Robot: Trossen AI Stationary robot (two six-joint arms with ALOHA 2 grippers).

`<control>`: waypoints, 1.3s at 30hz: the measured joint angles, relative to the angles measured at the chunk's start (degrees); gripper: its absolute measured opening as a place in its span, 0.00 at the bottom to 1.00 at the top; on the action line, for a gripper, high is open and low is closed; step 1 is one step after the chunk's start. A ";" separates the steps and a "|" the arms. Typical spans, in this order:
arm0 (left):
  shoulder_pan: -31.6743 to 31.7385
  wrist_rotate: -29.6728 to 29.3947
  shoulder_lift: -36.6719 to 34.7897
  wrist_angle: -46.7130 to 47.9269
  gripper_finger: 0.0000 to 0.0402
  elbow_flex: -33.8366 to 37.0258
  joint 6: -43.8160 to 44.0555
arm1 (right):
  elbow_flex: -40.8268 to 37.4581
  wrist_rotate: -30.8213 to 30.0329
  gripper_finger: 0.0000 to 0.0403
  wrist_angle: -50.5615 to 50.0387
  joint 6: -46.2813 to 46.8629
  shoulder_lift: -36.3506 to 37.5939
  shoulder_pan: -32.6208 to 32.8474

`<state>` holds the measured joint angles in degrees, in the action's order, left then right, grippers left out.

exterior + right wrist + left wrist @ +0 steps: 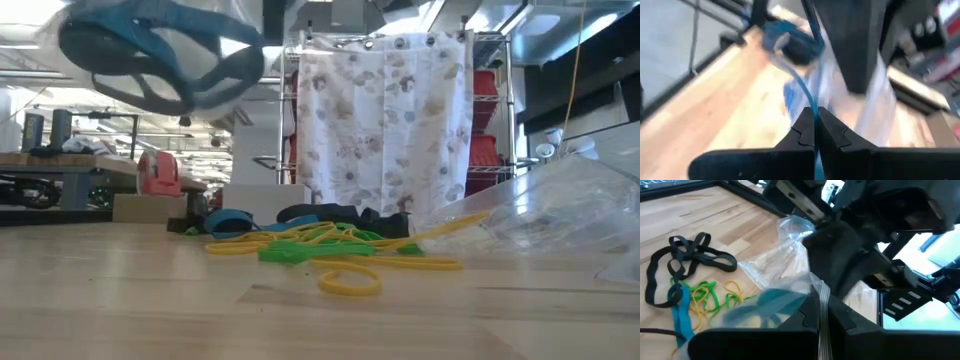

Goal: Sort rubber bands
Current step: Put the blue rubber band into the transparent zip bag

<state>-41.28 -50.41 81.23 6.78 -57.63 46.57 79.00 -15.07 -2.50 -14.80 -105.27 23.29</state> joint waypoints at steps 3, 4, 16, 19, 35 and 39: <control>0.02 -0.01 -0.02 0.23 0.00 0.00 -0.03 | 0.00 -2.61 0.00 -2.04 2.54 0.00 -0.01; 0.02 -0.02 -0.02 0.36 0.00 0.00 -0.03 | 0.00 -2.90 0.00 -2.44 3.21 0.00 -0.02; 1.36 0.08 -0.02 8.78 0.00 0.00 6.11 | 0.02 -2.42 0.00 -6.24 9.07 -0.31 -0.11; 1.40 0.09 -0.02 11.68 0.00 0.00 8.71 | 0.04 -2.31 0.00 -6.14 10.36 -1.18 -0.17; 2.30 0.35 0.22 16.41 0.00 0.02 11.53 | 0.04 -4.72 0.00 -3.60 14.58 -3.52 -1.28; 2.77 1.59 0.61 16.62 0.00 0.02 11.68 | 0.02 -9.47 0.00 -4.24 21.92 -3.43 -2.19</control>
<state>-38.50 -48.82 81.84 23.40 -57.60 58.25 79.02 -24.53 -6.74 7.12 -108.71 21.10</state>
